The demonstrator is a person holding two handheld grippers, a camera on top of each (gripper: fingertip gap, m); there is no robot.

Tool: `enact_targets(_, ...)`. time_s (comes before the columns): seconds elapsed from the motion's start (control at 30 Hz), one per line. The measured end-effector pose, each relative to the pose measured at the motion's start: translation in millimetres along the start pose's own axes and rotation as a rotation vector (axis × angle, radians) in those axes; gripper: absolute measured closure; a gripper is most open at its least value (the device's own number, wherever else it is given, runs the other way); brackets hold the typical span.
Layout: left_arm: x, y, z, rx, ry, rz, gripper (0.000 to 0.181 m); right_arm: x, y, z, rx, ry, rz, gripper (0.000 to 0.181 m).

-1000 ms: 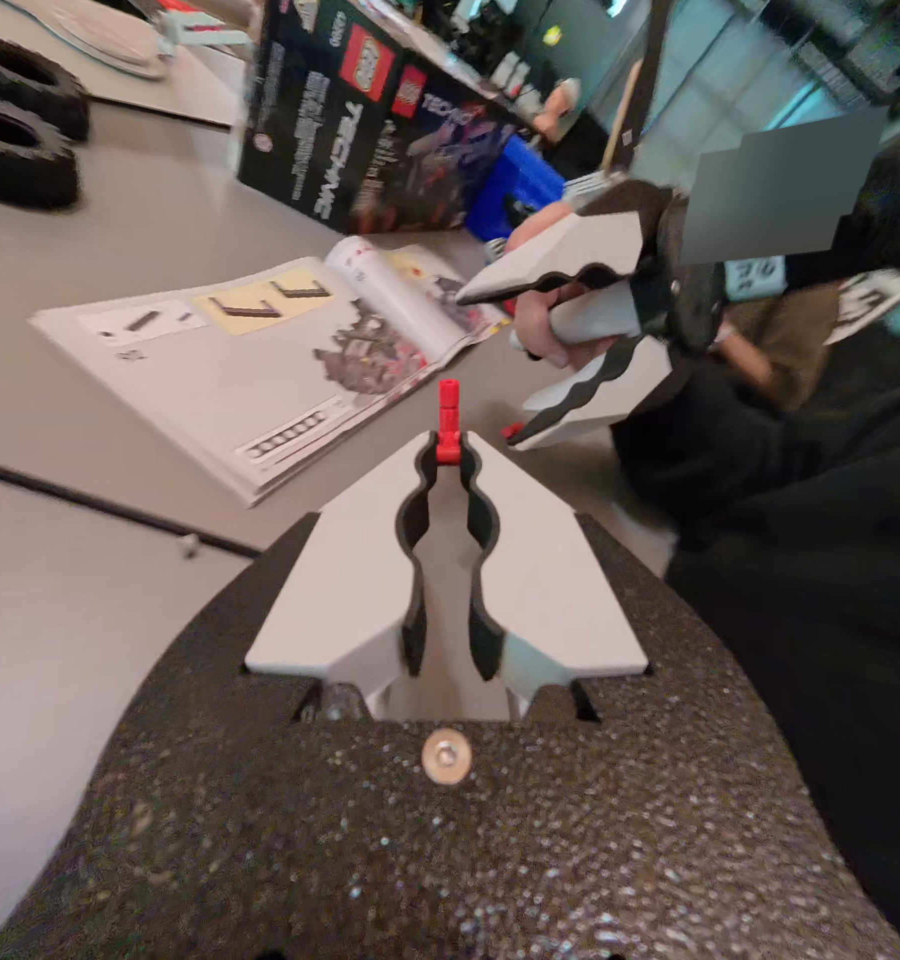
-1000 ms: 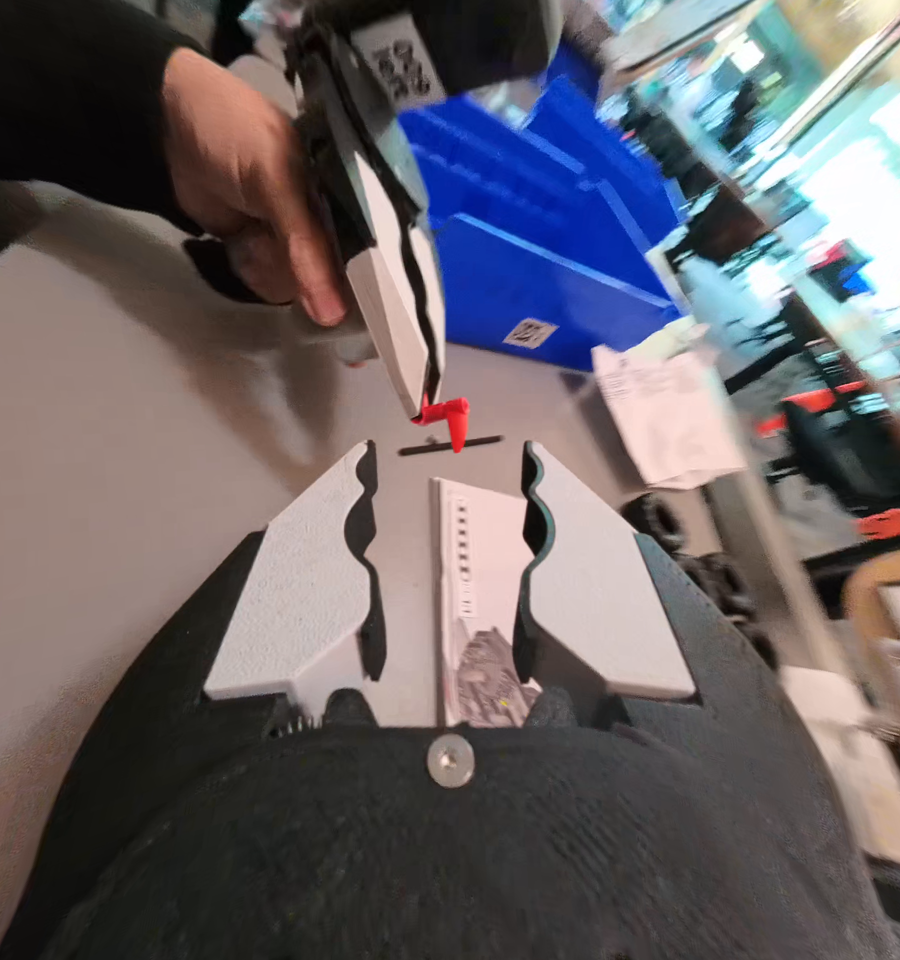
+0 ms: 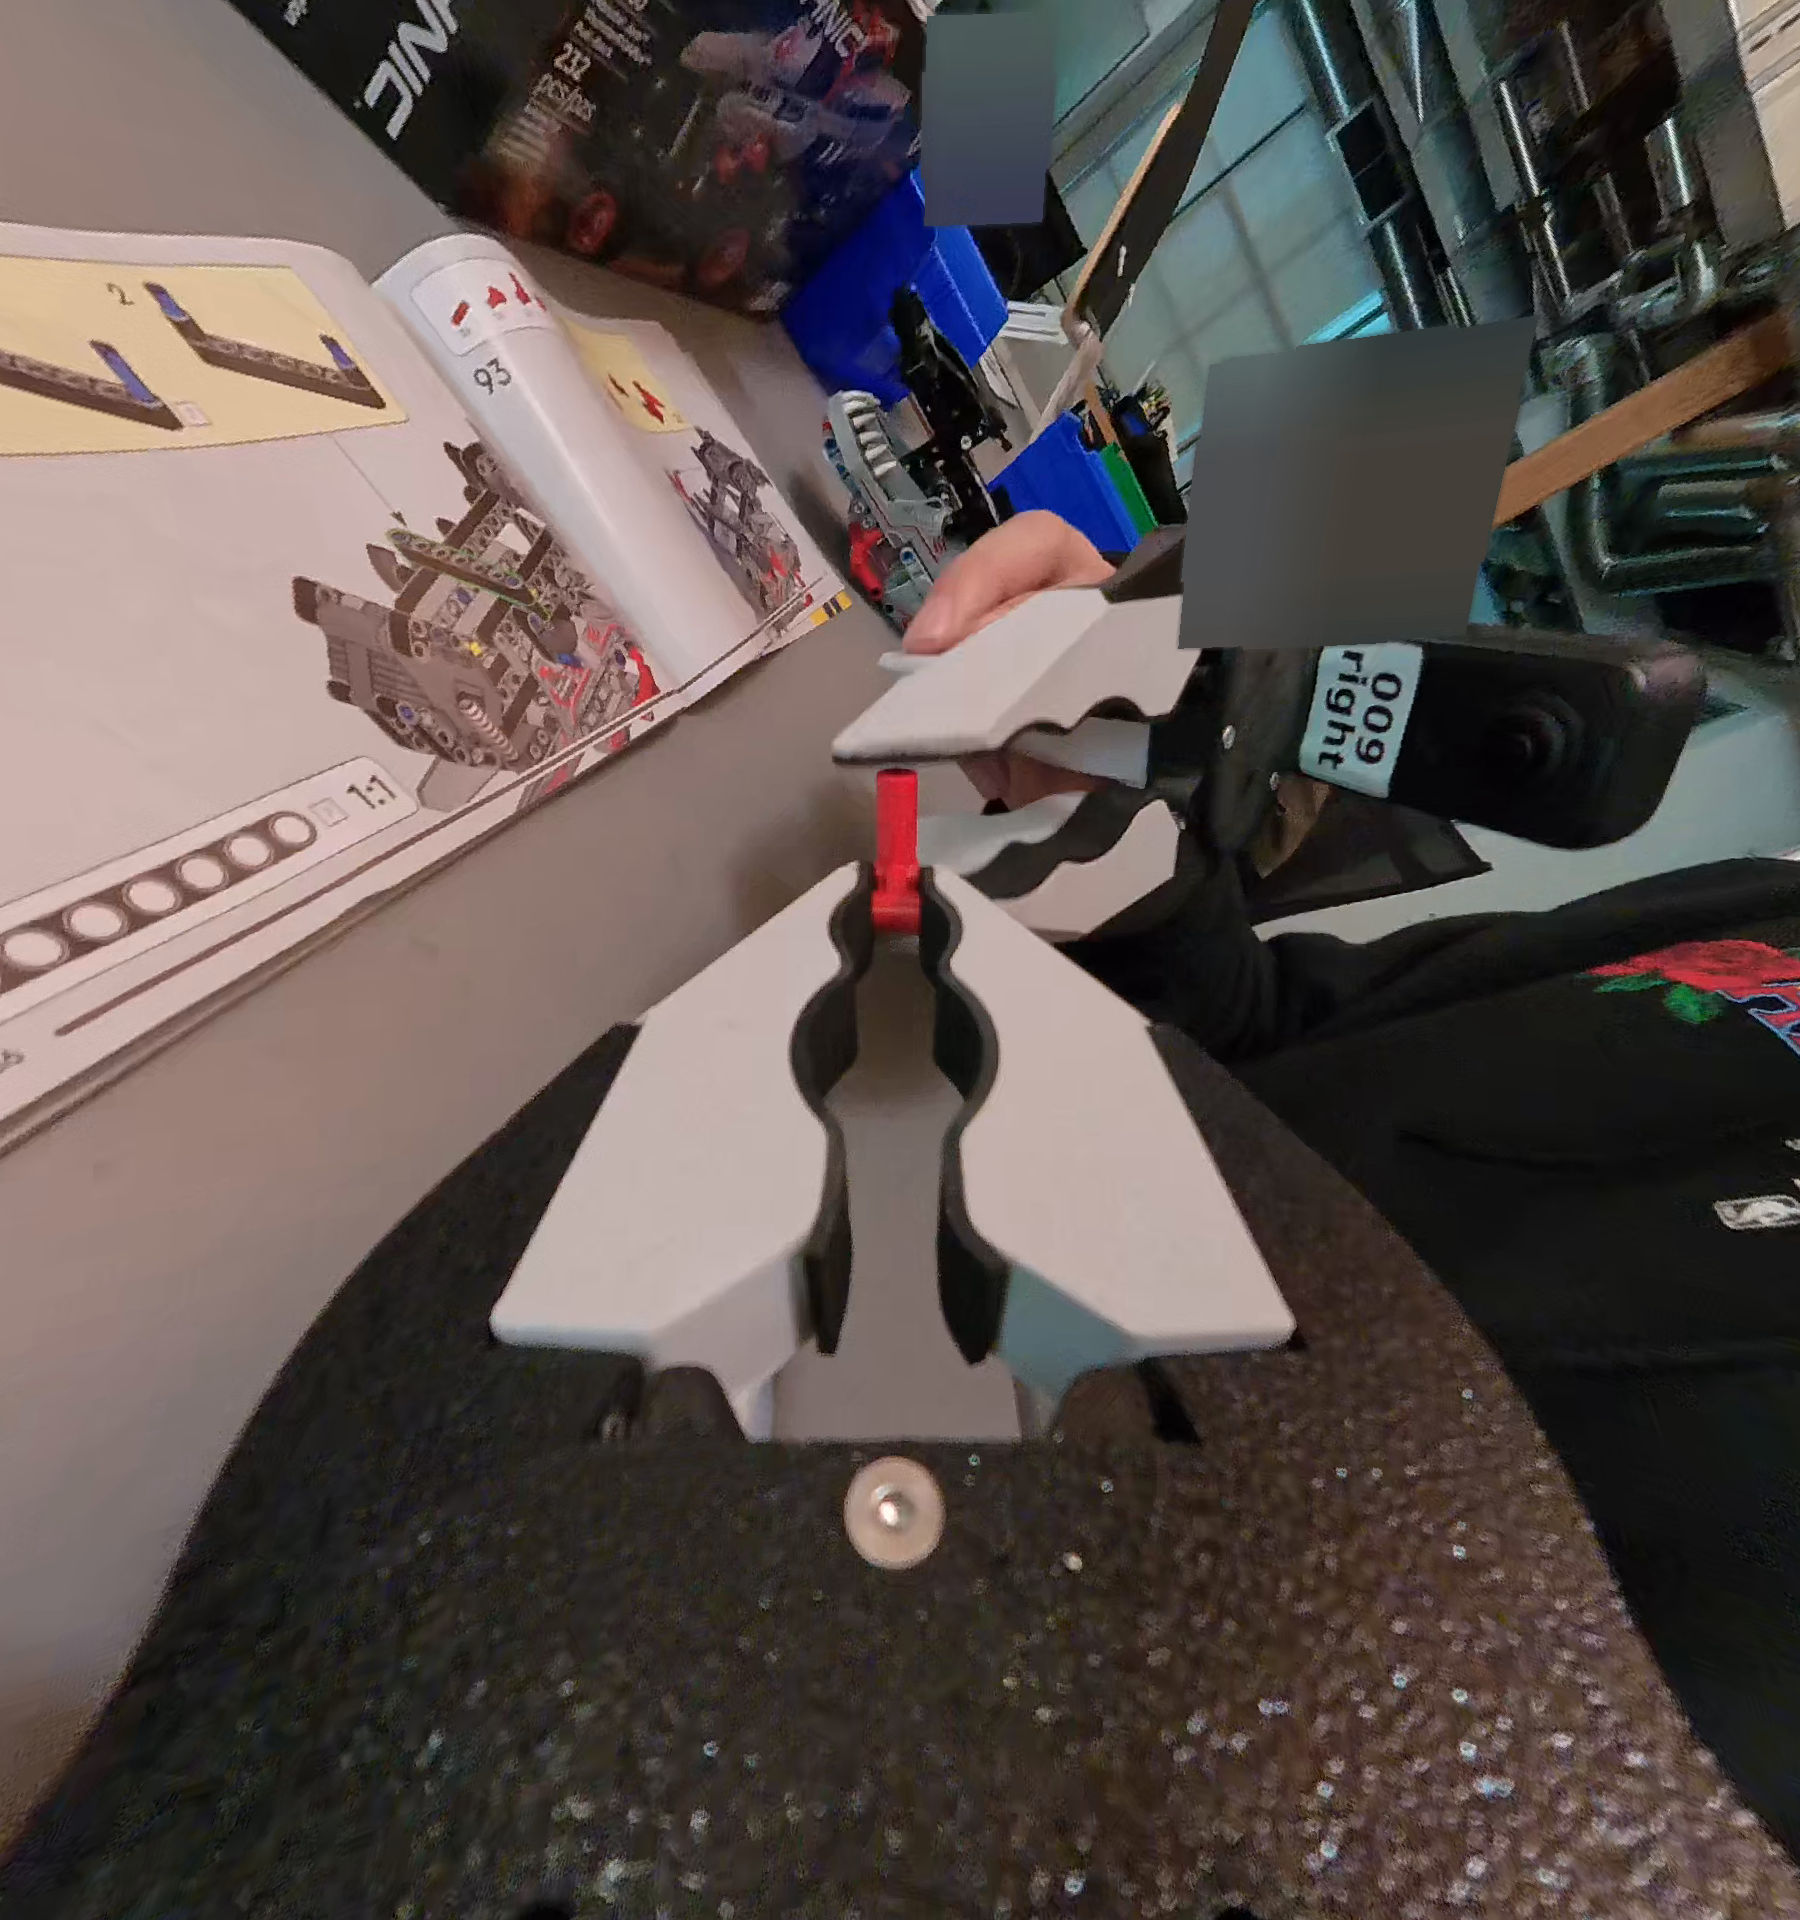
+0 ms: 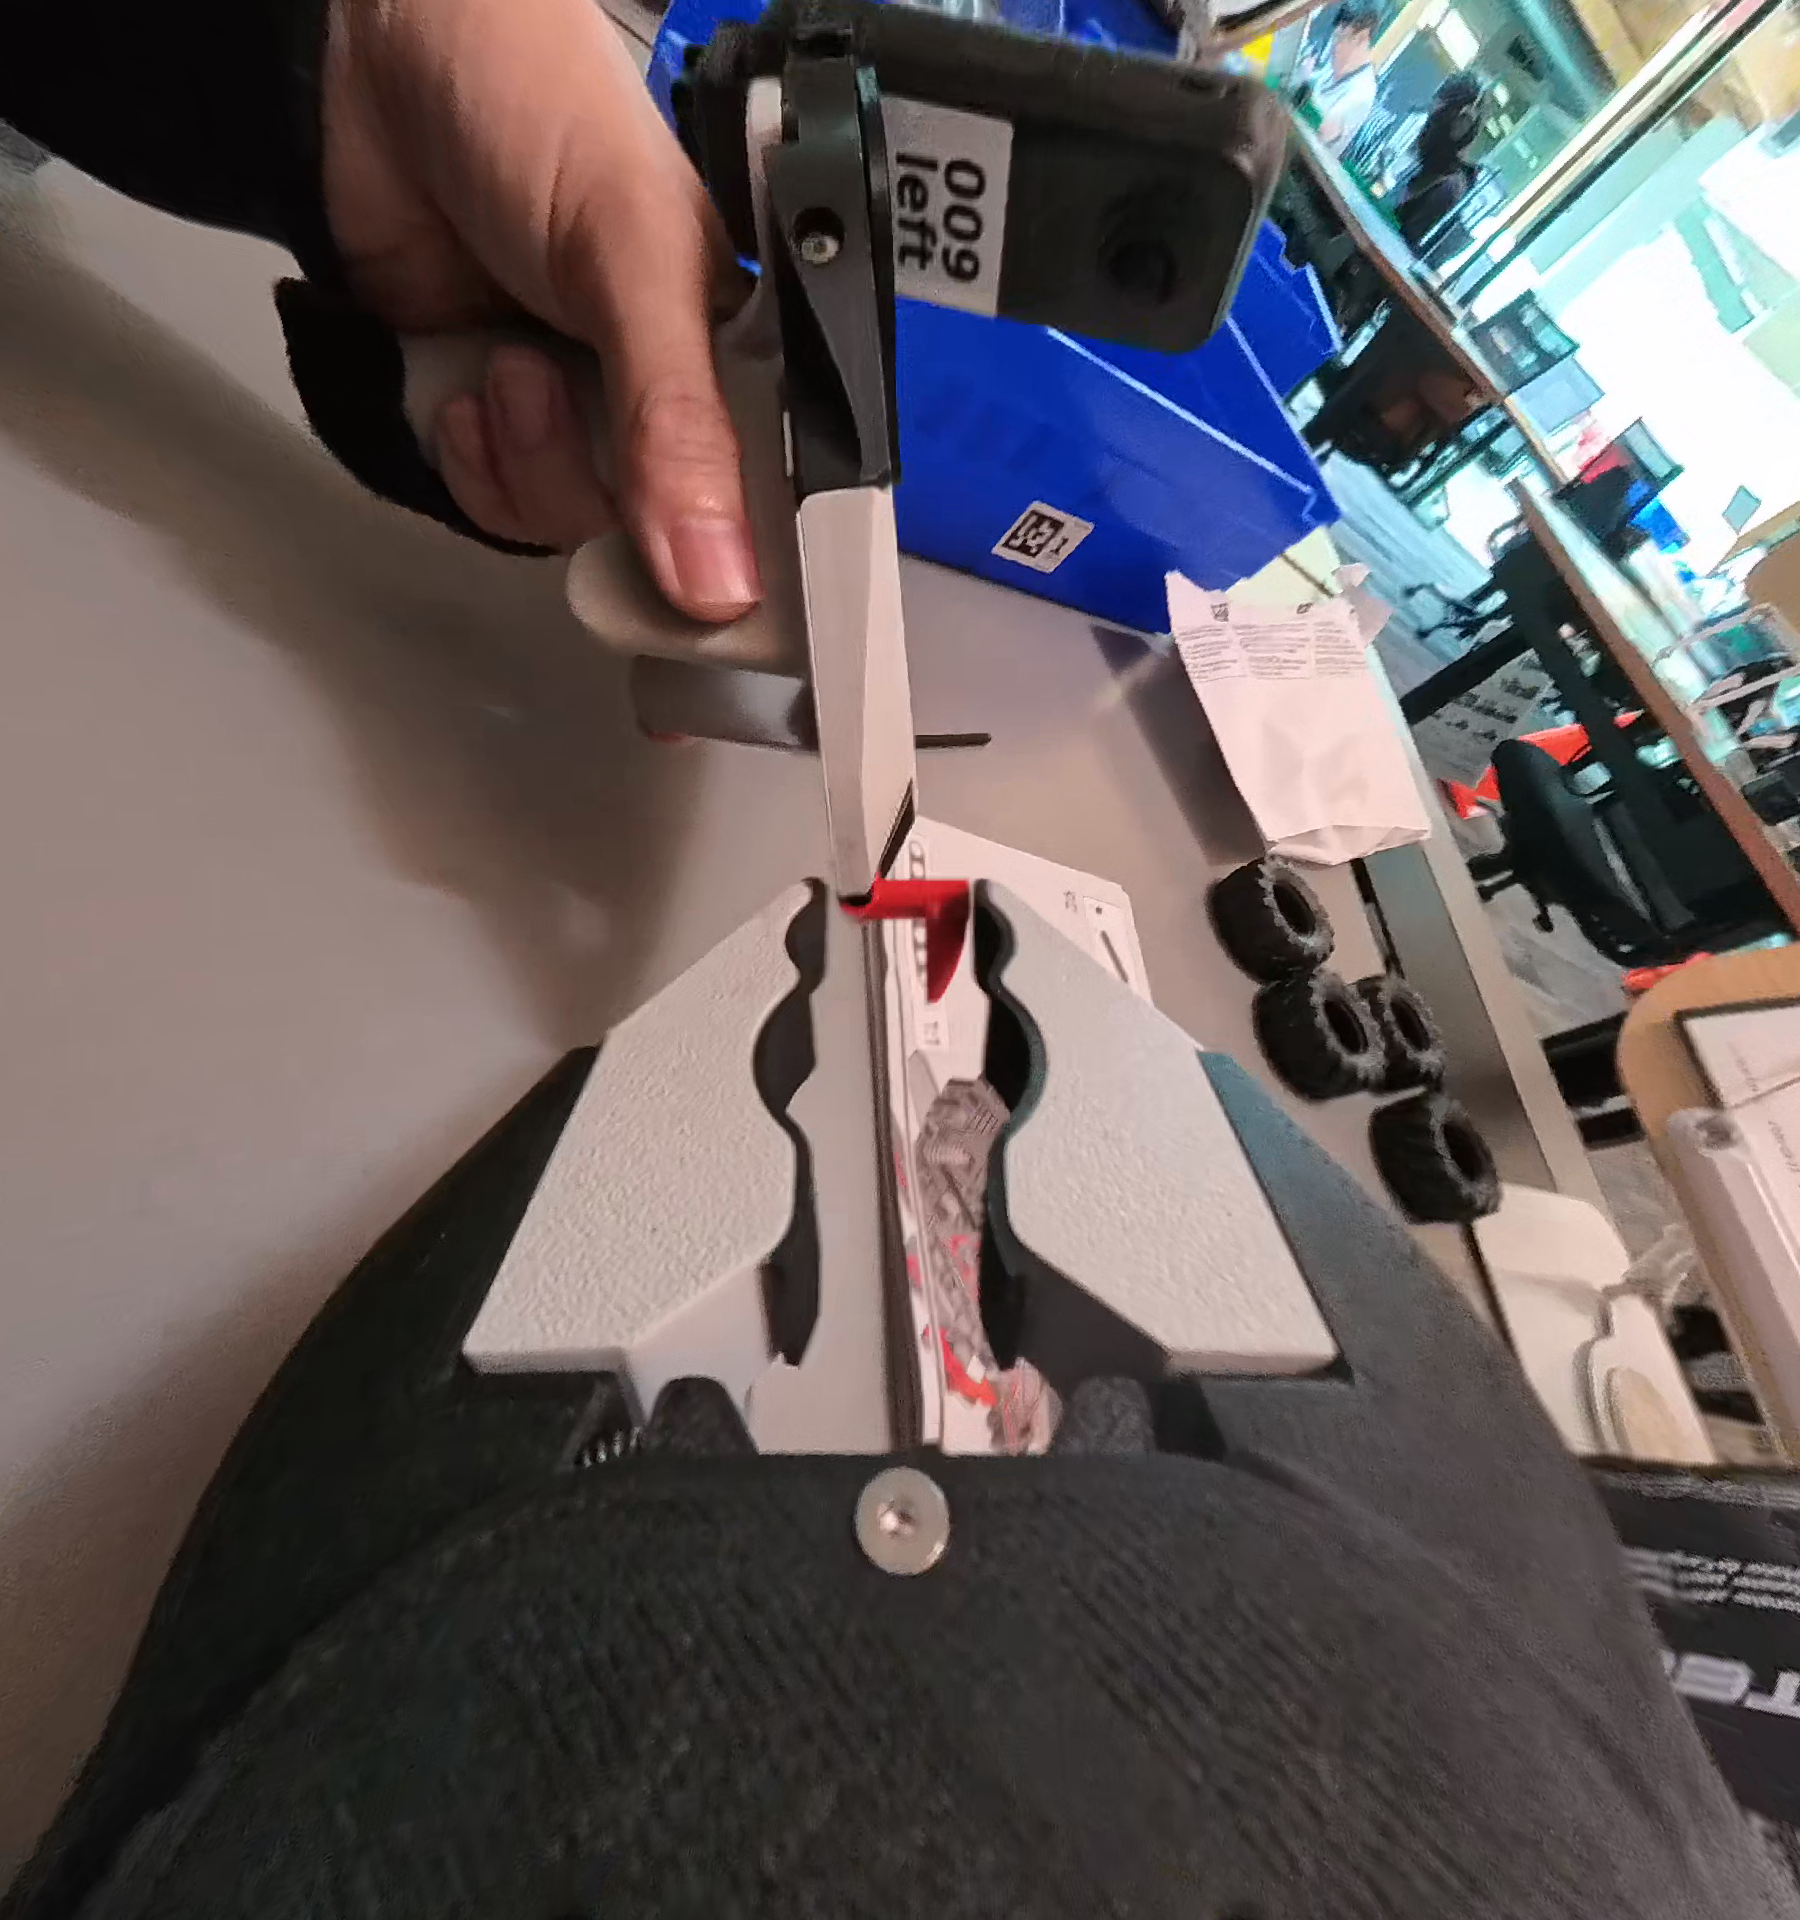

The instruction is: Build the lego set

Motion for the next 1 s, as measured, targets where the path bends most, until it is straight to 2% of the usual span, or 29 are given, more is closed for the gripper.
enact_targets(0.03, -0.3, 1.6, -0.1, 0.0, 0.019, 0.005, 0.176, 0.2, -5.4, -3.0, -0.017, 0.039, 0.012, 0.141)
enact_targets(0.07, 1.1, 3.4, -0.8, -0.009, 0.051, -0.002, 0.176, 0.1, -12.3, -8.0, -0.042, 0.104, 0.029, 0.136)
enact_targets(0.13, 8.4, 8.5, -2.7, -0.023, 0.129, -0.049, 0.176, 0.2, -29.8, -15.4, -0.056, 0.277, 0.053, 0.141)
enact_targets(0.2, 13.1, 17.1, -6.4, -0.047, 0.234, -0.078, 0.176, 0.4, -45.7, -13.8, 0.024, 0.47, 0.075, 0.144)
enact_targets(0.27, 19.4, 28.8, -9.6, -0.063, 0.31, -0.126, 0.176, -0.9, -56.8, -12.2, 0.102, 0.594, 0.094, 0.159)
enact_targets(0.37, 29.7, 46.9, -12.3, -0.085, 0.338, -0.22, 0.176, -4.0, -68.5, -19.6, 0.11, 0.657, 0.083, 0.165)
enact_targets(0.43, 31.6, 56.9, -13.1, -0.098, 0.351, -0.247, 0.175, -3.4, -77.3, -16.8, 0.168, 0.692, 0.066, 0.168)
enact_targets(0.53, 31.8, 67.7, -13.2, -0.108, 0.353, -0.268, 0.176, -4.5, -91.9, -13.5, 0.244, 0.761, 0.069, 0.159)
enact_targets(0.67, 33.2, 80.1, -18.6, -0.14, 0.382, -0.29, 0.176, -4.7, -108.4, -20.6, 0.263, 0.8, 0.024, 0.173)
enact_targets(0.87, 39.2, 101.8, -28.4, -0.2, 0.514, -0.297, 0.175, -15.7, -129.1, -25.4, 0.218, 0.725, -0.081, 0.177)
enact_targets(0.9, 38.2, 106.5, -29.0, -0.211, 0.548, -0.273, 0.17, -17.7, -133.9, -28.4, 0.195, 0.74, -0.11, 0.177)
enact_targets(0.93, 36.8, 110.6, -28.7, -0.221, 0.601, -0.245, 0.156, -18.5, -140.0, -34.0, 0.16, 0.781, -0.155, 0.177)
enact_targets(1.0, 33.6, 117.5, -22.3, -0.232, 0.766, -0.17, 0.15, -20.4, -157.2, -50.6, 0.075, 0.946, -0.249, 0.177)
Point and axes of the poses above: each gripper's, where its closed fingertips meet, y out along the fingers, z out of its top, x = y × z across the jaws, the point moved 5 cm from there along -y, back along the fingers, and after that the axes turned 10 degrees about x, right-handed, at the moved point
